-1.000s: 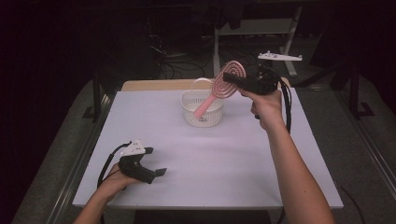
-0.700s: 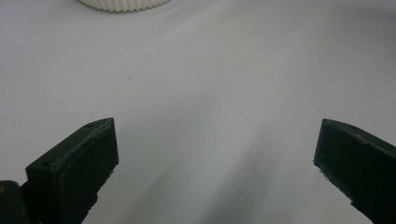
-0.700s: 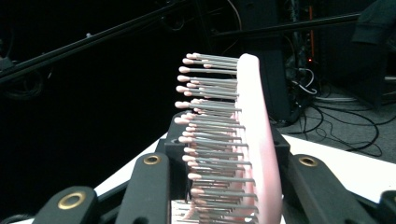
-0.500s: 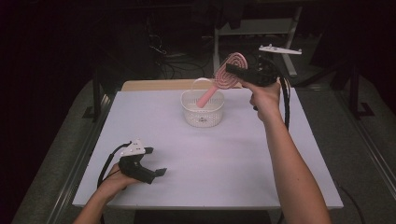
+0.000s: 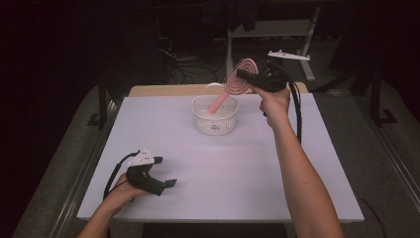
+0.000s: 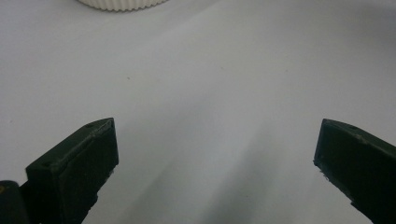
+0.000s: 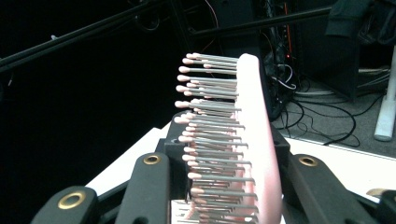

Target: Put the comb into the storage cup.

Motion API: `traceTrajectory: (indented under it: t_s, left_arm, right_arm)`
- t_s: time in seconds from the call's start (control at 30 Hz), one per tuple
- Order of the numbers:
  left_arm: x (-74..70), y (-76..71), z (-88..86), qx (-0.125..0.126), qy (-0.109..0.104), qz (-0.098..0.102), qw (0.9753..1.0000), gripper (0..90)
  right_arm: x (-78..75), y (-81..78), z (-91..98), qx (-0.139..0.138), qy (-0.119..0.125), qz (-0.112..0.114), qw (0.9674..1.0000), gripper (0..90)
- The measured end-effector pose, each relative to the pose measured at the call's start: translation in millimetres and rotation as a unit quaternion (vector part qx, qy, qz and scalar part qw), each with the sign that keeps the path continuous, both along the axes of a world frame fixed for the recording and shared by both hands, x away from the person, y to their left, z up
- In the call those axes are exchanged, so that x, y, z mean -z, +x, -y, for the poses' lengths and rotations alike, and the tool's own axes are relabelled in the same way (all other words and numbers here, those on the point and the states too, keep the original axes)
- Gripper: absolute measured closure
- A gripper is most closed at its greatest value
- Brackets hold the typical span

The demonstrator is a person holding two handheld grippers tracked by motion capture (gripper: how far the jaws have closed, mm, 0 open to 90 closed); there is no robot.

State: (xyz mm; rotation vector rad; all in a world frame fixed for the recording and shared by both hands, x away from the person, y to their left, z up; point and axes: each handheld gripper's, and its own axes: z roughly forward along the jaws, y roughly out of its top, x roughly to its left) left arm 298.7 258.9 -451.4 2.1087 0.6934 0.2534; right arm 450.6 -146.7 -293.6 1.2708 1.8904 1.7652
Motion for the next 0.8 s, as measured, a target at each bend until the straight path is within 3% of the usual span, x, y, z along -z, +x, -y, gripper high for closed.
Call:
traceTrajectory:
  t_s: [0.8]
  left_arm:
    - [1.0,0.9,-1.2,-0.001,0.0,-0.001,1.0,0.0]
  right_arm:
    - [43.6,19.2,-26.1,-0.004,-0.004,-0.034,0.9994,63.0]
